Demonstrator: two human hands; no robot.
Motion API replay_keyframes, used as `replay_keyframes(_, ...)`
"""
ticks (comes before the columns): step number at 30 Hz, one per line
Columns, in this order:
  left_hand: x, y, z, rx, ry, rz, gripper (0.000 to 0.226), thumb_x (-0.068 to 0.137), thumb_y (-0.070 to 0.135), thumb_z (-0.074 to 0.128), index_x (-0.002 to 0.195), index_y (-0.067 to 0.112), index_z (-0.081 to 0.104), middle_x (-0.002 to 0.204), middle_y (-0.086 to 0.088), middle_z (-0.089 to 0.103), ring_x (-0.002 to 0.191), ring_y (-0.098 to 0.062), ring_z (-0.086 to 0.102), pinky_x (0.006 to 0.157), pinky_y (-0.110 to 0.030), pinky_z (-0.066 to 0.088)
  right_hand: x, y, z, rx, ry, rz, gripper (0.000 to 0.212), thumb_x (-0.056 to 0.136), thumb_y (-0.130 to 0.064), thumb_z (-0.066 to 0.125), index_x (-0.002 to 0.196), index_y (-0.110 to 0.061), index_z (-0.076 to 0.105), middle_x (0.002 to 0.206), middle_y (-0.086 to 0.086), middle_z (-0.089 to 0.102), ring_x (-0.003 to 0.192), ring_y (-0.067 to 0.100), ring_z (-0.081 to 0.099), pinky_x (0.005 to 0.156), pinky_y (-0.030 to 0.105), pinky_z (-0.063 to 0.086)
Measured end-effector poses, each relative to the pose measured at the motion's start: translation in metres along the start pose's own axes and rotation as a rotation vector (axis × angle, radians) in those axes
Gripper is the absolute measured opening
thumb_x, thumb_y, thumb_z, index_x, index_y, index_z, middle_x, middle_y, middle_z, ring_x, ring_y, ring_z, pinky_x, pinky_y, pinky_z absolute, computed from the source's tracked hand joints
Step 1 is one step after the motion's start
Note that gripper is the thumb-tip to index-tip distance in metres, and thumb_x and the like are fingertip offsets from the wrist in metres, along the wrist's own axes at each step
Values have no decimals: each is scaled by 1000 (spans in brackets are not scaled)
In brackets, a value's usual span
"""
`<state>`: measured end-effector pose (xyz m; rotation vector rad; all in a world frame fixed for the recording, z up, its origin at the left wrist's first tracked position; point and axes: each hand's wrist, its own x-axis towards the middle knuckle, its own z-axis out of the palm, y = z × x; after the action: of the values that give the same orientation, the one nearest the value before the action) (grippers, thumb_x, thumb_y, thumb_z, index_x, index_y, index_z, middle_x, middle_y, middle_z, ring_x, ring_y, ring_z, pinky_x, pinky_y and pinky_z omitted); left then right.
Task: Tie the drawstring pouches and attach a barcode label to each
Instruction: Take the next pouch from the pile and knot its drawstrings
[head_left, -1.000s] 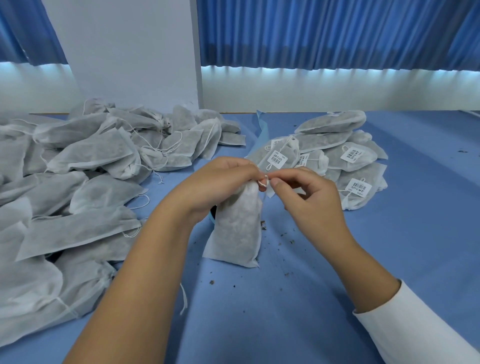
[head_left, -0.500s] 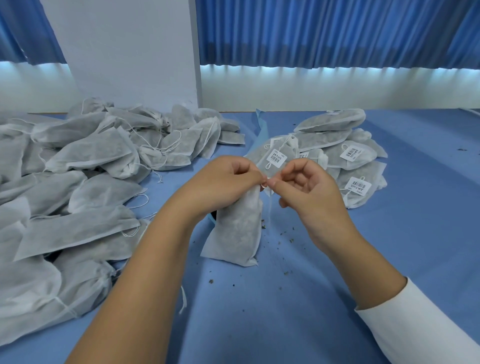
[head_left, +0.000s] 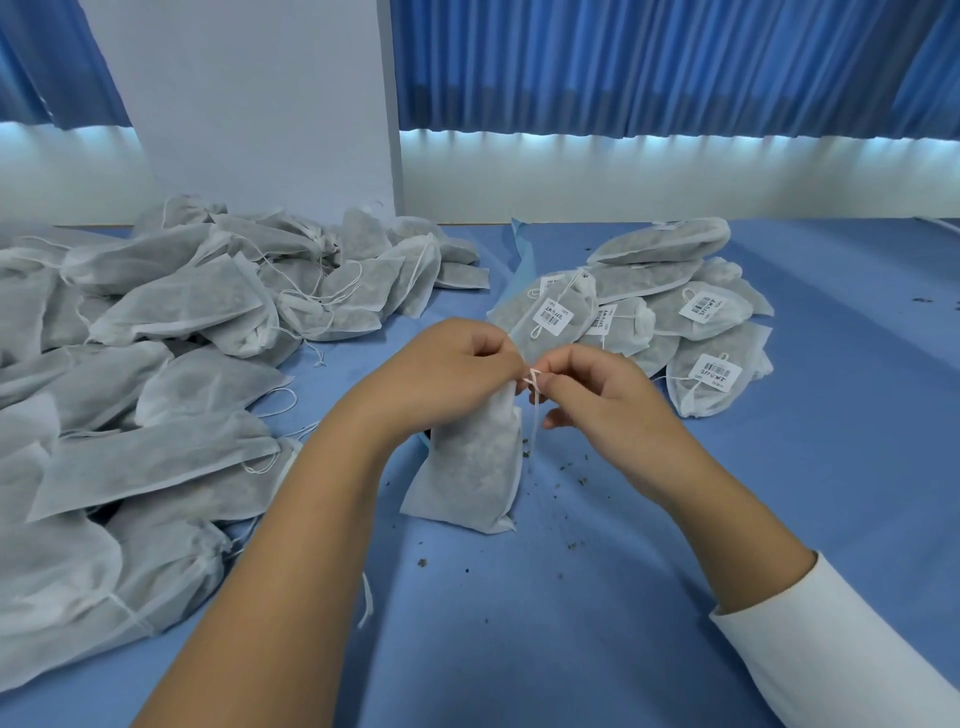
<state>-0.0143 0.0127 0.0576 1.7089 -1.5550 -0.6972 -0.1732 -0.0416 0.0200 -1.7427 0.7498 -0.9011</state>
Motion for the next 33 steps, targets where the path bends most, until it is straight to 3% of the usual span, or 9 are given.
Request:
replay_keyframes(2, 0, 0, 0, -29, -11, -16, 24, 92, 21, 58, 85, 2, 70, 55, 11, 44, 43, -2, 33, 40, -10, 24, 0, -2, 0, 149, -41, 62, 21, 91, -3, 57, 79, -16, 69, 80, -4, 71, 76, 5, 63, 65, 18, 51)
replay_keyframes(6, -2, 3, -2, -129, -58, -29, 22, 91, 26, 60, 78, 12, 70, 71, 0, 53, 51, -6, 36, 45, -14, 28, 0, -3, -2, 340, 8, 71, 21, 86, 3, 66, 79, -17, 63, 77, 4, 72, 71, 11, 67, 61, 18, 51)
replay_keyframes(11, -2, 1, -2, -199, -31, -32, 21, 91, 28, 61, 77, 19, 73, 82, -7, 63, 76, -15, 45, 71, -30, 34, -1, -2, -1, 241, 107, -41, 27, 83, -2, 72, 70, -25, 69, 78, 3, 73, 75, 10, 68, 62, 18, 51)
replay_keyframes(14, -1, -1, -2, -220, -17, -14, 19, 91, 28, 61, 81, 20, 75, 98, -15, 70, 81, -15, 49, 77, -31, 35, -2, -2, 1, 194, 132, -71, 17, 85, -4, 71, 78, -19, 74, 80, -1, 74, 77, 7, 68, 64, 17, 52)
replay_keyframes(17, 0, -2, -2, -200, 0, -4, 19, 92, 30, 61, 81, 24, 76, 93, -17, 66, 61, -4, 44, 59, -13, 35, -2, -1, 0, 188, 127, -67, 16, 89, -4, 66, 84, -15, 77, 82, -1, 75, 80, 7, 69, 66, 19, 54)
replay_keyframes(20, 0, -3, -2, -187, 11, 6, 20, 92, 28, 61, 78, 23, 75, 78, -16, 60, 45, -2, 35, 43, -9, 28, -2, -1, -1, 223, 91, -53, 13, 88, -11, 70, 82, -18, 79, 82, -2, 75, 81, 8, 68, 67, 19, 54)
replay_keyframes(22, -1, -3, -2, -194, 8, 11, 22, 92, 26, 62, 74, 23, 75, 58, 1, 49, 42, -2, 33, 40, -9, 26, -1, -1, -2, 241, 68, -29, 9, 84, -15, 74, 80, -21, 79, 83, -1, 75, 81, 7, 69, 67, 18, 53)
replay_keyframes(24, 0, -3, -2, -189, 6, 13, 19, 90, 25, 64, 74, 22, 74, 51, 12, 42, 41, -2, 32, 40, -10, 25, 0, 0, -4, 245, 64, -10, 10, 83, -15, 75, 78, -24, 79, 83, -1, 76, 80, 6, 69, 66, 17, 53)
replay_keyframes(33, 1, -3, 0, -164, -19, 4, 14, 91, 23, 67, 80, 23, 76, 48, 18, 47, 40, 0, 36, 40, -7, 25, 4, 1, -8, 302, 87, 92, 16, 90, -14, 64, 76, -19, 70, 83, -3, 68, 77, 6, 64, 62, 21, 50)
